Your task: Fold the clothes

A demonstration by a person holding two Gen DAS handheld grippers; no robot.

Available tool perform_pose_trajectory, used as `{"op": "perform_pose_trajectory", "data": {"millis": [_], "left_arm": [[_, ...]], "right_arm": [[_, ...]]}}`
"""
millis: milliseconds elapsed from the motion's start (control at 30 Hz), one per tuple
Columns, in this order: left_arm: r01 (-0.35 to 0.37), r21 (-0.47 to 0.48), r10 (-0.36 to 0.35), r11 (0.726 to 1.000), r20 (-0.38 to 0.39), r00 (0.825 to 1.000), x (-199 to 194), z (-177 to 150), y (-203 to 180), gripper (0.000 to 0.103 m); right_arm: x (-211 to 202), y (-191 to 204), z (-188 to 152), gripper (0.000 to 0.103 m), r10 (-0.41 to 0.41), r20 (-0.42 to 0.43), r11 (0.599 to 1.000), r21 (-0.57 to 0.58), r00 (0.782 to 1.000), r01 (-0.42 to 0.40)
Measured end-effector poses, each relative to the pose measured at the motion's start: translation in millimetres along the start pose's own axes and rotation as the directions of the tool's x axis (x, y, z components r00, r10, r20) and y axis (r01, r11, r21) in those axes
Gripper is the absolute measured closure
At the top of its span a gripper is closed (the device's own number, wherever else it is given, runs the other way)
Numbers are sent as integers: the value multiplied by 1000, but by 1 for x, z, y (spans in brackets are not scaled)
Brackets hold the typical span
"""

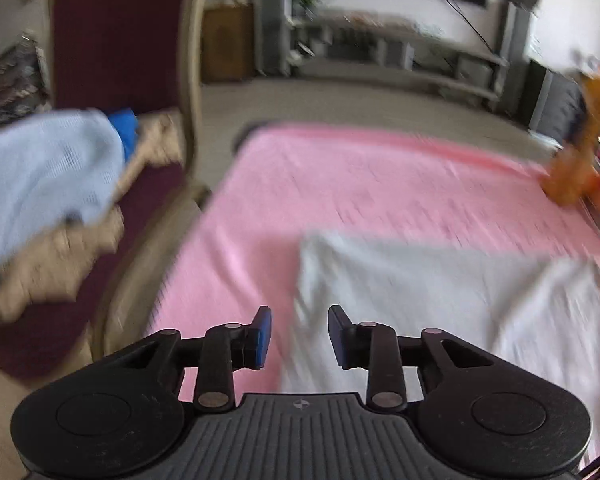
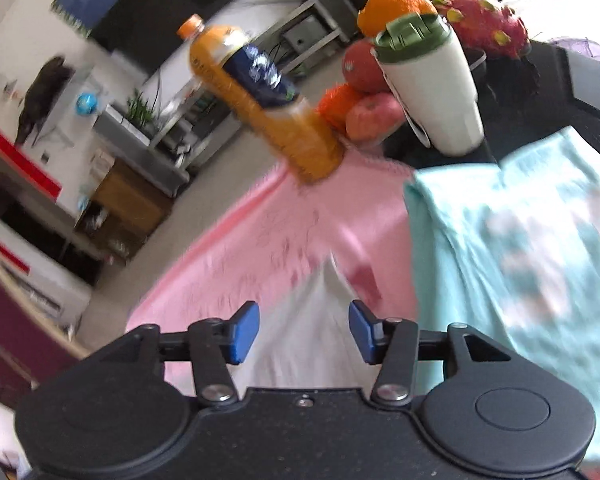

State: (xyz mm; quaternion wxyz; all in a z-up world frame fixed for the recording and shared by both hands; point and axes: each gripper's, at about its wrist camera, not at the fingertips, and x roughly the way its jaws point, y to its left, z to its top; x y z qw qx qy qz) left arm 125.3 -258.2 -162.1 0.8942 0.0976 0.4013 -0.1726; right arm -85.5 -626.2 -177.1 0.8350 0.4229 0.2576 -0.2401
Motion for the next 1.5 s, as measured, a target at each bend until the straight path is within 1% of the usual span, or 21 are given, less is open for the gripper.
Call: {"op": "perform_pose_trajectory", "data": {"millis": [67,133,167,300,500,533,567,633,700,767,833,933,1000,1133,1200,1233,1300,1400,1433,1467,1500], "left_arm": [[36,28,-34,999,-46,998,-4,-20,-8,72],[68,57,-62,996,-90,994,-7,-39,-16,72],[58,79,-50,995,-97,994,-6,-45,-21,71],[14,175,-2,984,-69,998,-5,-51,-42,63],[-11,163,24,987,-75,997,2,-53,-41,62],[-18,160,31,987,-80,996,3,-53,-40,62],[-18,150,32,988,-89,995,5,-53,-38,62],[-12,122,25,992,-106,994,6,-53,-33,62],[-9,101,21,995,-116,993,6,-53,-28,62],[-16,102,29,995,-130,991,8,-54,-27,62],[-22,104,37,994,-141,989,11,-55,-26,61],[-15,99,28,995,-136,990,6,-56,-24,61],[-3,87,14,996,-122,992,2,-54,-22,62],[50,42,-46,998,-76,996,-9,-43,-17,62],[95,12,-94,995,-54,994,-11,-33,-15,63],[125,-3,-125,992,-36,991,-13,-25,-14,63],[188,-34,-188,982,8,982,-19,-8,-10,63],[285,-80,-279,955,82,957,-30,21,-5,63],[313,-89,-303,946,105,947,-33,31,-4,62],[319,-83,-309,944,119,944,-33,39,-7,61],[307,-65,-299,949,119,947,-30,46,-12,60]], "right_arm": [[-2,-6,-12,57,-60,-43,997,-42,997,58],[-2,-8,-19,70,-82,-65,995,-65,995,77],[-2,-9,-23,77,-91,-75,994,-76,993,85],[-2,-11,-36,78,-127,-115,987,-118,985,113],[1,-9,-57,78,-183,-166,969,-198,969,149],[2,-6,-61,81,-203,-162,961,-224,966,164],[0,-4,-62,100,-215,-139,954,-240,967,178],[-7,-1,-65,99,-232,-84,943,-264,969,203],[-21,-8,-62,99,-192,-52,963,-200,980,178],[-23,-19,-61,99,-218,-72,967,-154,973,205],[-24,-18,-60,99,-208,-64,970,-144,976,197],[-25,-13,-58,93,-185,-46,975,-135,982,178],[-26,-10,-57,68,-170,-34,978,-130,985,165],[-28,-5,-55,58,-141,-10,983,-119,990,139],[-24,0,-50,52,-3,-36,999,-45,999,2],[-19,3,-46,52,63,-55,998,-6,996,-64],[-6,11,-37,51,192,-90,980,75,977,-186],[13,35,-19,47,302,-121,950,124,946,-288],[20,43,-13,44,325,-124,943,122,938,-311],[26,52,-7,31,344,-126,937,114,930,-331],[35,58,-2,19,354,-134,934,104,926,-342]]}}
